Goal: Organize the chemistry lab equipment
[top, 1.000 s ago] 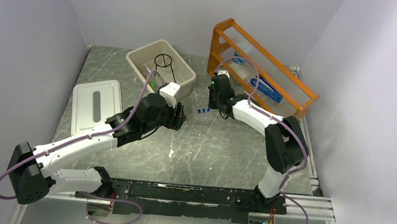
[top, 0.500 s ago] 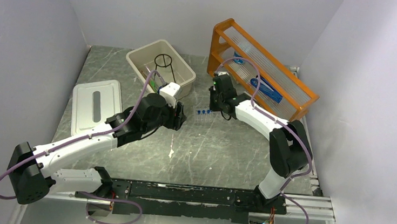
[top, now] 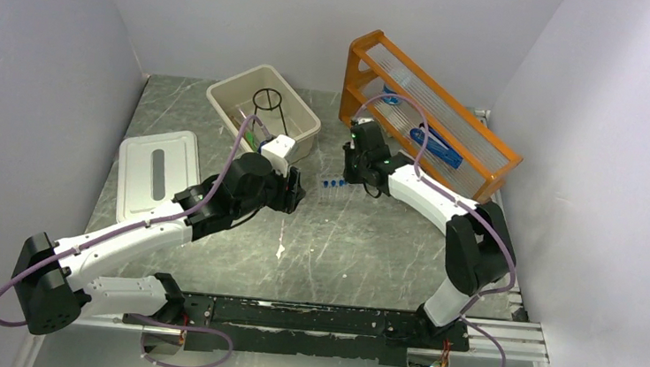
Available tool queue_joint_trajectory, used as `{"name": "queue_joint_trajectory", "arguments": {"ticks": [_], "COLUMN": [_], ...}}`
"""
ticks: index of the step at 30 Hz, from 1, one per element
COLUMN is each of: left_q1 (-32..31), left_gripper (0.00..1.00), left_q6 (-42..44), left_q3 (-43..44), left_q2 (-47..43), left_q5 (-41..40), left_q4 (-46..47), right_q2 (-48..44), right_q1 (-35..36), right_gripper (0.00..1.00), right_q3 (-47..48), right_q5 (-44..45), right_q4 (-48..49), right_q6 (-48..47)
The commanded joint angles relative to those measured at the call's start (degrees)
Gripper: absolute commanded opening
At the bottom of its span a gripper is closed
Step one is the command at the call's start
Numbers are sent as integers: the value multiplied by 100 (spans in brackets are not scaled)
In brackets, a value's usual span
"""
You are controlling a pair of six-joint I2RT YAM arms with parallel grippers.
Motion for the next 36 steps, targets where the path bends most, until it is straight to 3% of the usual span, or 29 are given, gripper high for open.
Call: {"name": "queue_joint_trajectory", "arguments": {"ticks": [1,10,22,36], "left_q1": [-11,-11,-10,-12], "left_gripper": [57,57,57,57], "left_q6": [-32,-64,-111,-111], "left_q3": [4,42,69,70], "left_q2": [-94,-90,-82,-19], "left_q5": [-70,-151,-226,-191], "left_q4": [-5,-69,-120,-66], "right_q2": [-308,-367,13,-131], "right_q1": [-41,-45,-45,-44], "right_gripper": [18,19,36,29], "right_q3": [-56,-69,189,142], "right_q5": [124,105,-5,-9], "right_q4": [-89,-94,-340,-580], "right_q6": [-73,-81,-228,-223]}}
